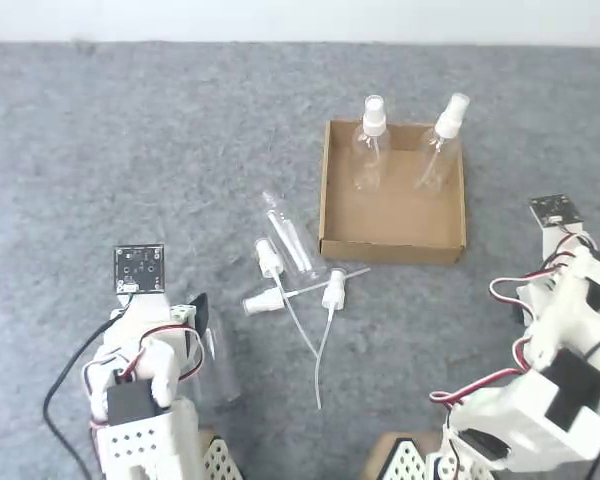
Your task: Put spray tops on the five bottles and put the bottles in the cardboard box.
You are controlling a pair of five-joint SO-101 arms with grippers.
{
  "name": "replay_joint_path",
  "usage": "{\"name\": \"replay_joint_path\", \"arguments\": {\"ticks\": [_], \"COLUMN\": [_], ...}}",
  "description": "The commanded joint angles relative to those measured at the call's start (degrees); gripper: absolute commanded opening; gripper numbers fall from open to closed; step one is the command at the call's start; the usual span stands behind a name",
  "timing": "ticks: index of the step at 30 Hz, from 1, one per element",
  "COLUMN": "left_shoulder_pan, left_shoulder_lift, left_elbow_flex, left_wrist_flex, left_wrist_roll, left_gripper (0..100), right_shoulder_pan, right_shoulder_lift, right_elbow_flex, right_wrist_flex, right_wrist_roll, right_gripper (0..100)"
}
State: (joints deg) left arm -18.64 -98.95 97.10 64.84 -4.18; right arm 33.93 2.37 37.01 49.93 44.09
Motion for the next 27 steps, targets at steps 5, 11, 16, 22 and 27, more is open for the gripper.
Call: {"name": "replay_joint_path", "arguments": {"ticks": [5,11,16,22,27], "left_shoulder_pan": [-3.60,-0.88,5.98,15.82,22.33], "left_shoulder_lift": [-0.62,1.32,16.79,41.76,56.26], "left_elbow_flex": [-5.32,-20.70,-33.45,-47.52,-51.03], "left_wrist_flex": [-4.31,3.60,8.00,9.93,4.13], "left_wrist_roll": [-17.49,-17.67,-17.58,-9.05,1.23], "left_gripper": [25,25,25,25,25], "right_shoulder_pan": [0.22,-0.13,-1.80,-2.07,-2.07], "right_shoulder_lift": [-6.90,-18.07,-25.54,-27.65,-28.00], "right_elbow_flex": [-1.32,5.89,16.18,19.43,22.24], "right_wrist_flex": [5.41,8.92,4.79,5.14,4.44], "right_wrist_roll": [0.44,0.44,0.53,0.09,-3.69], "right_gripper": [0.6,0.6,0.6,0.6,0.6]}}
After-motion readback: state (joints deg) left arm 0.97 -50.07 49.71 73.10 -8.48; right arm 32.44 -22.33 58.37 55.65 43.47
